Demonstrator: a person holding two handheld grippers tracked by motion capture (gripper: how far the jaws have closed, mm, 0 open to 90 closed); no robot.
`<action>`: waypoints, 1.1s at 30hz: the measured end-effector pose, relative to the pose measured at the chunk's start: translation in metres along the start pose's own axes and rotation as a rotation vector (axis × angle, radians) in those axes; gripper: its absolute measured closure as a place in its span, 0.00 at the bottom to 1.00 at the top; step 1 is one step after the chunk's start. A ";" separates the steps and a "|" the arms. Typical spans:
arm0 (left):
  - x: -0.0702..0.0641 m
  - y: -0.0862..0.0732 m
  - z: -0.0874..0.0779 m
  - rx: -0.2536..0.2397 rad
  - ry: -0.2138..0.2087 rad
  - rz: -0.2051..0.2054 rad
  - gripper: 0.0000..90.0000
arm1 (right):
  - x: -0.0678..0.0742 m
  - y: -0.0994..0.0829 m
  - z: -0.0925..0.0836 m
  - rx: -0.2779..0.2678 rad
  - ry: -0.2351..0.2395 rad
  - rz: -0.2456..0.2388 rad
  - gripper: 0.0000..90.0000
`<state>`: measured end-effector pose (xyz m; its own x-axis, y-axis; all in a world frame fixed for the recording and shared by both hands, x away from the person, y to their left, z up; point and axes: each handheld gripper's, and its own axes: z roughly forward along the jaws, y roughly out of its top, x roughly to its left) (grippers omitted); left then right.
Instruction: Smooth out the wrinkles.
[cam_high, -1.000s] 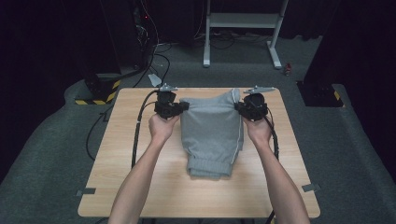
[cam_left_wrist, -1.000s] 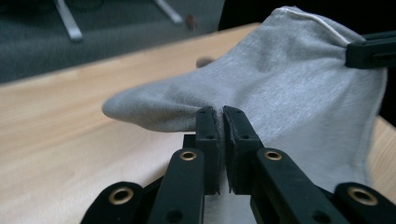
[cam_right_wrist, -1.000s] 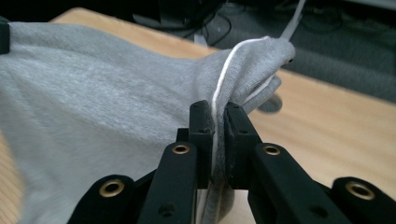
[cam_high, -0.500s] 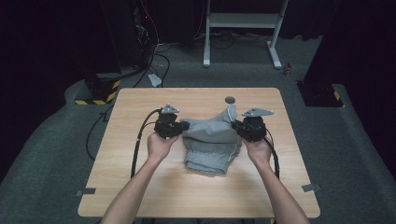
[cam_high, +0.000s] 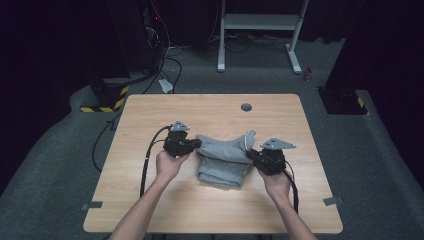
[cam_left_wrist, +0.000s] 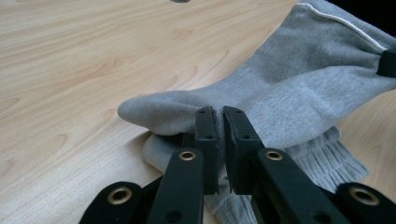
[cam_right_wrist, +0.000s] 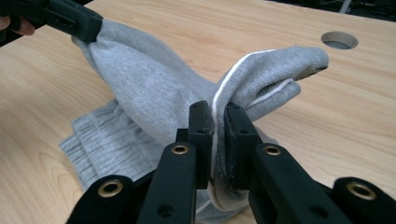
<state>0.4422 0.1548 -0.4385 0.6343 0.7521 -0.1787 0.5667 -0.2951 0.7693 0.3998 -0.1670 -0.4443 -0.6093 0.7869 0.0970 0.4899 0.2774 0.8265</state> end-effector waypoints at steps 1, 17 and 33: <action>-0.001 -0.002 0.000 -0.002 -0.002 -0.007 0.94 | 0.001 -0.003 0.000 0.002 -0.001 -0.005 0.92; -0.005 -0.020 -0.003 0.022 -0.016 0.004 0.93 | 0.012 -0.032 0.000 0.037 -0.002 -0.034 0.91; -0.016 -0.033 -0.005 0.065 0.003 0.073 0.93 | 0.018 -0.049 -0.001 0.092 0.002 -0.065 0.89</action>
<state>0.4106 0.1551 -0.4585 0.6733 0.7293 -0.1216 0.5521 -0.3865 0.7388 0.3642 -0.1672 -0.4821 -0.6431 0.7644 0.0459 0.5045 0.3778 0.7764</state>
